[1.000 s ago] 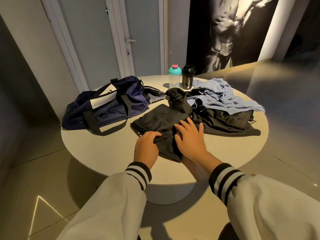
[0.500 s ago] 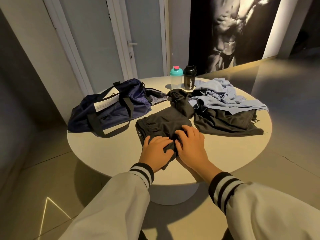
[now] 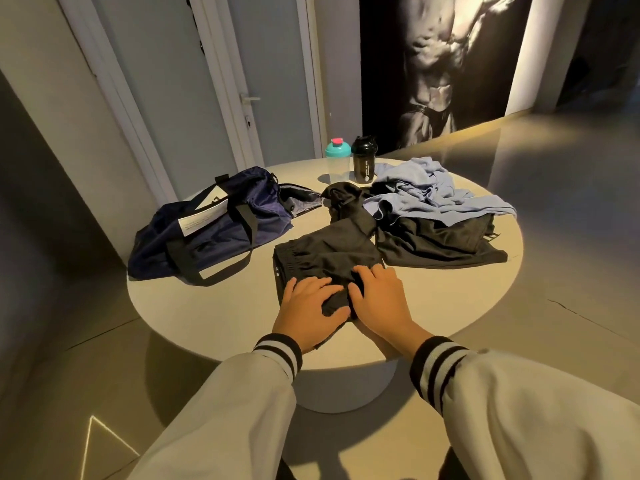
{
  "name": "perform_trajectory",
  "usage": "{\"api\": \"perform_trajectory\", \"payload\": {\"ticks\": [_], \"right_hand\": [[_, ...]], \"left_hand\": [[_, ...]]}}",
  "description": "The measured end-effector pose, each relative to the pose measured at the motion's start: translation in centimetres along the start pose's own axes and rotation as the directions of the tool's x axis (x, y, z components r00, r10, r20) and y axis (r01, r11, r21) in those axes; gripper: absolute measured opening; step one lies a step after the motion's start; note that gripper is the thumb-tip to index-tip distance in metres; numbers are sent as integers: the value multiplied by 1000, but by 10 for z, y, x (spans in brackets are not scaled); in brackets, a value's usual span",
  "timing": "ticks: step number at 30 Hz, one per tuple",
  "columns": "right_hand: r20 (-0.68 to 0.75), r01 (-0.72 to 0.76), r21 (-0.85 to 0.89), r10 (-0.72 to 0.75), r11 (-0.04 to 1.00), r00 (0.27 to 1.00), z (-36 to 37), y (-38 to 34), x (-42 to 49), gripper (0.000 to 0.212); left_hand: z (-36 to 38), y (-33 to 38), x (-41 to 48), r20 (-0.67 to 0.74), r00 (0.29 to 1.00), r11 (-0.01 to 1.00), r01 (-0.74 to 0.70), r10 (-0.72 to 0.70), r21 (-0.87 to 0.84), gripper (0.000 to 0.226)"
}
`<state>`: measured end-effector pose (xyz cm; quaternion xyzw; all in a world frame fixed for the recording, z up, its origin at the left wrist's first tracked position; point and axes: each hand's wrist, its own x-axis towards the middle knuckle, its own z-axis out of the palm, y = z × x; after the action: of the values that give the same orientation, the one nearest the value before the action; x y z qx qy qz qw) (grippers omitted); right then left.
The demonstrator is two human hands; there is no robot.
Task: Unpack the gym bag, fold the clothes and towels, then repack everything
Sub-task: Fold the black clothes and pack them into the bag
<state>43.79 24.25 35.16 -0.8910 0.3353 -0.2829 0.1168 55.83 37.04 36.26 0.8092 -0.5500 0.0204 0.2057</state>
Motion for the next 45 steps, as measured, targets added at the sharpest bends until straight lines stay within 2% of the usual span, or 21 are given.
{"api": "perform_trajectory", "payload": {"ticks": [2, 4, 7, 11, 14, 16, 19, 21, 23, 24, 26, 27, 30, 32, 35, 38, 40, 45], "right_hand": [[-11, 3, 12, -2, 1000, 1000, -2, 1, 0, 28], [-51, 39, 30, -38, 999, 998, -2, 0, -1, 18], [-49, 126, 65, -123, 990, 991, -3, -3, -1, 14], [88, 136, 161, -151, 978, 985, -13, -8, -5, 25], [123, 208, 127, -224, 970, 967, -9, -4, -7, 39], [106, 244, 93, -253, 965, 962, -4, -1, -5, 38], [18, 232, 67, -234, 970, 972, 0, 2, -2, 24], [-19, 200, 51, -199, 978, 980, -1, 4, -2, 22], [-30, 154, 20, -153, 988, 988, -3, 3, -3, 24], [-19, 134, 5, -134, 991, 991, -3, 2, -3, 24], [-2, 120, -18, -121, 993, 993, -5, 1, -5, 26], [-1, 125, -26, -125, 992, 992, -6, 0, -5, 26], [25, 150, -9, -150, 989, 988, -8, -2, -6, 27], [60, 171, 41, -173, 984, 983, -7, -3, -6, 31], [59, 152, 151, -163, 977, 985, -11, -6, -7, 25], [31, 37, 320, -50, 947, 998, -20, -2, -9, 22], [30, -7, 392, -5, 920, 1000, -23, 2, -10, 25], [60, -23, 436, -4, 900, 998, -17, 4, -8, 16]], "left_hand": [[0, 0, 2, 47, 999, 1000, -2, 1, 15, 57], [1, -3, 5, 21, 1000, 1000, 15, -15, -4, 50], [1, -8, 6, -48, 998, 998, 28, -31, -55, 35], [-1, -6, 3, -87, 993, 978, 62, -81, -200, 28], [-9, 0, -1, -130, 975, 931, 127, -181, -343, 28], [-12, 2, -3, -137, 960, 900, 170, -243, -402, 28], [-10, -3, -5, -218, 953, 921, 120, -212, -370, 27], [-9, -6, -5, -252, 956, 946, 62, -147, -317, 28], [-8, -5, -7, -220, 975, 974, -10, -41, -227, 34], [-7, -4, -8, -186, 982, 985, -38, 6, -170, 44], [-5, -2, -8, -131, 991, 992, -34, 17, -124, 59], [-6, 0, -8, -138, 990, 990, -13, -6, -139, 58], [-7, -3, -5, -214, 973, 971, 28, -80, -238, 26], [-8, -6, -5, -204, 967, 943, 79, -152, -324, 13], [-13, -5, -10, -175, 947, 864, 158, -270, -478, 14], [-17, -7, -14, -130, 900, 727, 244, -416, -642, 15], [-20, -12, -14, -119, 880, 658, 247, -459, -711, 21], [-27, -17, -13, -197, 817, 611, 221, -541, -760, 26]]}}
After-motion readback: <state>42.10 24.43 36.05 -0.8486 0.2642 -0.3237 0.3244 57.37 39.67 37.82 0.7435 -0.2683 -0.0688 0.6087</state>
